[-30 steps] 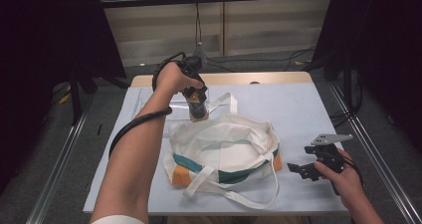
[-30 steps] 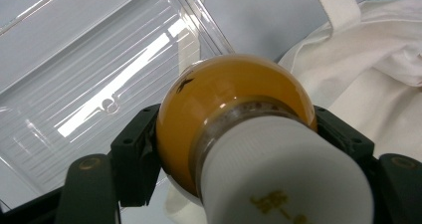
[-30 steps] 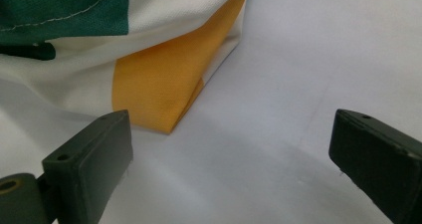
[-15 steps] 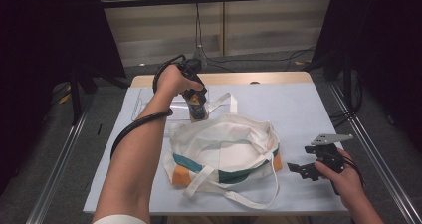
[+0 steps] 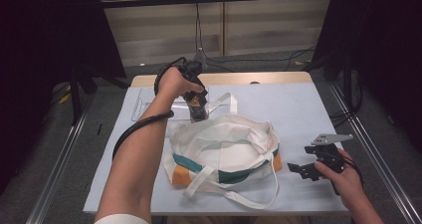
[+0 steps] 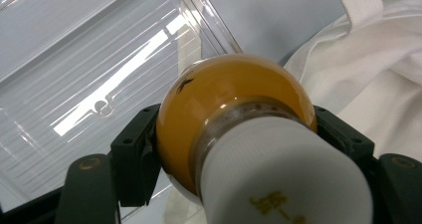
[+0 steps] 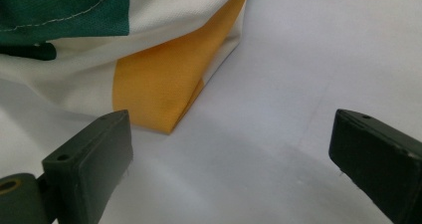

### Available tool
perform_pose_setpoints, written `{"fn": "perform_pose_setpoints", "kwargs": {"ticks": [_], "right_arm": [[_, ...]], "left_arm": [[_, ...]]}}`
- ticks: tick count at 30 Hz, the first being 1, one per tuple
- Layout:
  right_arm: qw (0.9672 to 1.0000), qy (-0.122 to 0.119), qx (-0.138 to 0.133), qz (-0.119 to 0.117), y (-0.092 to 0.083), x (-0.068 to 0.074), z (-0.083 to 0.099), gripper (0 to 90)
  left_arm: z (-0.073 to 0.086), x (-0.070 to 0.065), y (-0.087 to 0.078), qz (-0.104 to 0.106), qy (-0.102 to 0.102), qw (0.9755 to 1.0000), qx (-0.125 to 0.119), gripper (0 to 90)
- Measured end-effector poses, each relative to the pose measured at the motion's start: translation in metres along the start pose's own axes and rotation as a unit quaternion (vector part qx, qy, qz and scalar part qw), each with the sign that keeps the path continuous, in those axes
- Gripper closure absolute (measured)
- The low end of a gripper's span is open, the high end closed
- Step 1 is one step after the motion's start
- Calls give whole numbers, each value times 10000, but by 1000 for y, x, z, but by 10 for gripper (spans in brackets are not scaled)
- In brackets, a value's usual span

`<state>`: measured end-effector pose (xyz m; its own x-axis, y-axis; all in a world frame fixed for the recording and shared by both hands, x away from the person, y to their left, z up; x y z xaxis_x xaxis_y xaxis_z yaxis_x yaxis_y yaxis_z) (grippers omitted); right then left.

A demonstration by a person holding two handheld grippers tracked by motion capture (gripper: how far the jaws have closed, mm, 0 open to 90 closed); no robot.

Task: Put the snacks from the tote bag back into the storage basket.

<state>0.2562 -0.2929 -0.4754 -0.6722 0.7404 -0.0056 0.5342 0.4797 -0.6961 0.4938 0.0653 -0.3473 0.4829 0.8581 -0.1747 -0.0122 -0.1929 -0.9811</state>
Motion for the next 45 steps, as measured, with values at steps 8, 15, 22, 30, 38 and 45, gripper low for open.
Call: {"fn": "perform_pose_setpoints", "kwargs": {"ticks": [8, 15, 22, 30, 38, 45], "right_arm": [[10000, 1, -4, -19, 0, 0, 0, 35], [10000, 17, 1, -6, 0, 0, 0, 35], [10000, 15, 2, -2, 0, 0, 0, 35], [10000, -1, -4, -12, 0, 0, 0, 35], [10000, 9, 6, -8, 0, 0, 0, 35], [10000, 16, 8, -13, 0, 1, 0, 35]], "left_arm": [[0, 2, 4, 2, 12, 10000, 58, 298], [0, 2, 6, -11, 40, 10000, 49, 298], [0, 2, 9, -8, -12, 10000, 64, 298], [0, 2, 12, -18, -21, 10000, 69, 298], [-1, 2, 14, 4, 36, 10000, 70, 298], [0, 2, 15, 1, -76, 9999, 87, 297]]}}
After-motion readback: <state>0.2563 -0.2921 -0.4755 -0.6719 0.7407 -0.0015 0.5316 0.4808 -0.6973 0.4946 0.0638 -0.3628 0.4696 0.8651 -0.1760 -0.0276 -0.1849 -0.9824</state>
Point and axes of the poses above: each handheld gripper's, and its own axes: y roughly forward along the jaws, z roughly out of its underside, x roughly to its left, the point moved 2 cm from there along y, roughly forward along the jaws, and after that the axes turned 12 degrees about -y, right-handed, at the moved point
